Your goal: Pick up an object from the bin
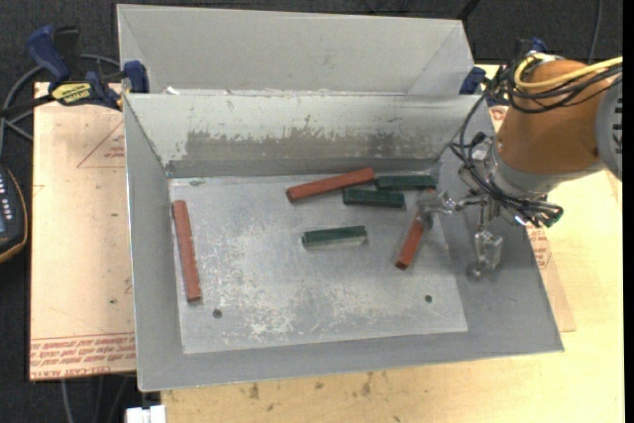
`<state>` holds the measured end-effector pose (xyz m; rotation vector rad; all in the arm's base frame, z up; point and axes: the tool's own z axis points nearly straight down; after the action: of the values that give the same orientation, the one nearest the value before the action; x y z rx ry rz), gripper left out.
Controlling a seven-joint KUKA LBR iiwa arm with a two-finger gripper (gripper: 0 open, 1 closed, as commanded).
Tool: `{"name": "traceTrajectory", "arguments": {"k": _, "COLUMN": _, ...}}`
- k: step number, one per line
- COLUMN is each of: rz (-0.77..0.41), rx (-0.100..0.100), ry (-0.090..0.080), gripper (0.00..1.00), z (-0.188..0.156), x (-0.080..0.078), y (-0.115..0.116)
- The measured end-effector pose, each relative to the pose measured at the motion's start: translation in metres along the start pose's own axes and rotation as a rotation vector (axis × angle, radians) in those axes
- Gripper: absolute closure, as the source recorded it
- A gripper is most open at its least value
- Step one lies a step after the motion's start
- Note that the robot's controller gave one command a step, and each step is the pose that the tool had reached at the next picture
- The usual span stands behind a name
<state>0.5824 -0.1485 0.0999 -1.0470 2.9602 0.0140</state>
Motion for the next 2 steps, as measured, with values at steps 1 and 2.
{"name": "traceTrajectory", "arguments": {"k": 1, "rz": -0.156, "rx": -0.004, "ry": -0.007, "gripper": 0.0, "z": 0.0292, "x": -0.021, "y": 0.0011}}
{"name": "traceTrajectory", "arguments": {"k": 2, "rz": -0.157, "rx": 0.003, "ry": -0.002, "gripper": 0.0, "z": 0.0283, "x": -0.0257, "y": 0.0043}}
